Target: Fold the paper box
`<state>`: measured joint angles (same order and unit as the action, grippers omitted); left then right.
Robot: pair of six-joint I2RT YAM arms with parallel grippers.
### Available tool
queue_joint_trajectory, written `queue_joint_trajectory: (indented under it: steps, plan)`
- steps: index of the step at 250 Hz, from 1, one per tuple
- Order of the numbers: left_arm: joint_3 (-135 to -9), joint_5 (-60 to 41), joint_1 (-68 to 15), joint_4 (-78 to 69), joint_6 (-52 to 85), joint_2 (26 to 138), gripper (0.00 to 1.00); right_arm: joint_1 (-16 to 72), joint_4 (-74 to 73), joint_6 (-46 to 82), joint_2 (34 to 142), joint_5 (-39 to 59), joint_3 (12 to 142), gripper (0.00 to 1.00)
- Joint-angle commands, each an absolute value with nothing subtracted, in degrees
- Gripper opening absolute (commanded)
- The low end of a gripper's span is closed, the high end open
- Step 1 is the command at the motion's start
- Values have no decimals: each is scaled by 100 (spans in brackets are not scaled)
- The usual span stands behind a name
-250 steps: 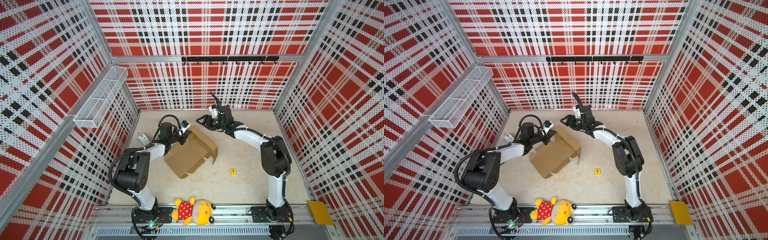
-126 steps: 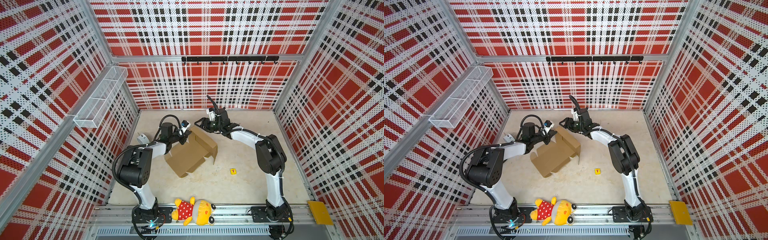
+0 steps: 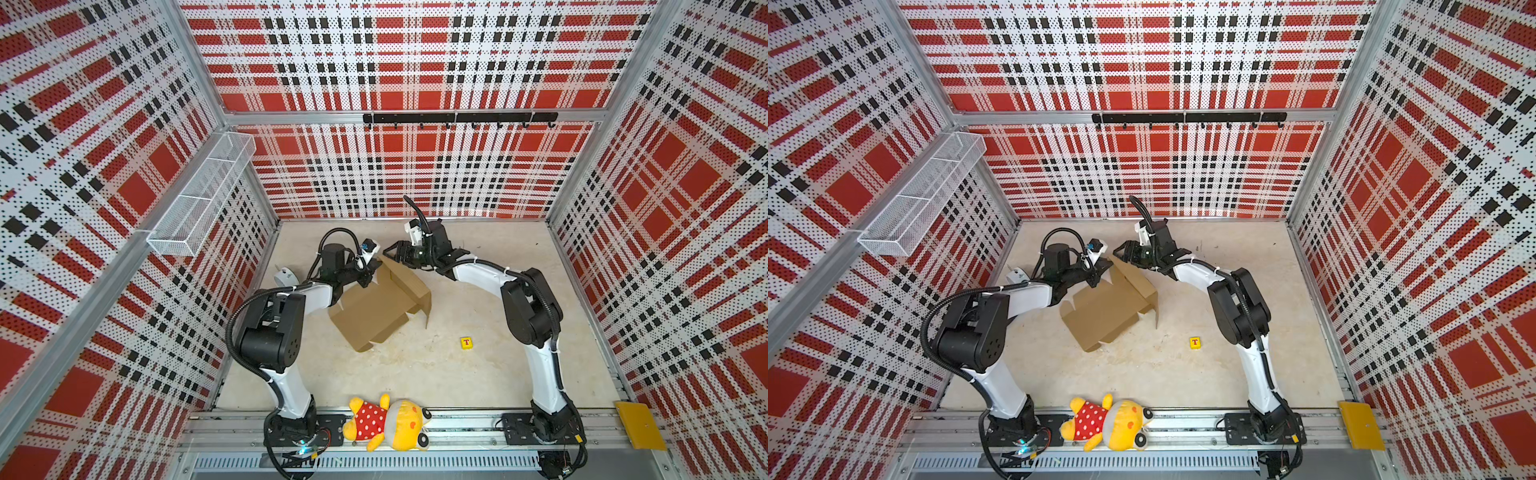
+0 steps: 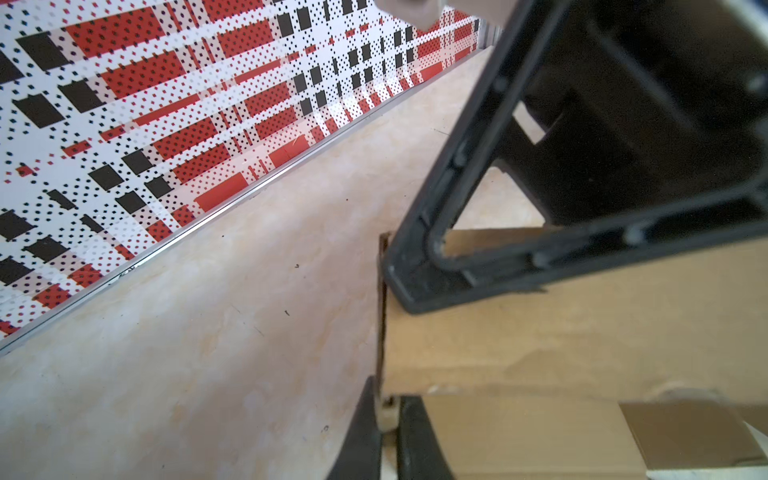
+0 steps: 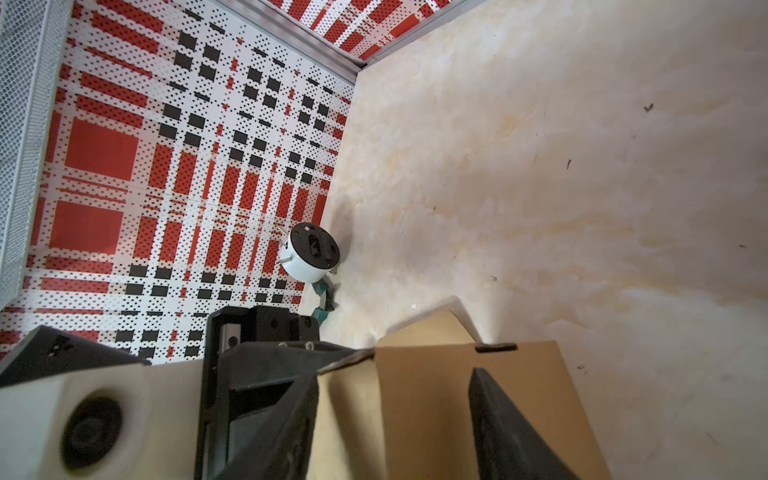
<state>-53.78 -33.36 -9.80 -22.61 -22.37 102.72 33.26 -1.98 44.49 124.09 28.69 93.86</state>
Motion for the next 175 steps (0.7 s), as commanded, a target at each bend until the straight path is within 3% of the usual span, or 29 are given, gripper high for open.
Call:
queue_joint_trajectory:
  steps: [1,39,62,175]
  plan:
    - [-5548,-3154,-955,-1999,-2215,10441,17,3377,-103,4341,12604,2800,9527,56]
    - [-5704,-3039,-967,-1844,-2171,10526,32,3382,-110,4381,12586,2750,9440,55]
    - [-5882,-3049,-987,-1609,-2218,10614,37,3378,-191,4521,12604,2779,9404,54]
    - [-6737,-2852,-1252,-571,-2812,11077,34,3389,-633,5011,12625,2821,9275,53]
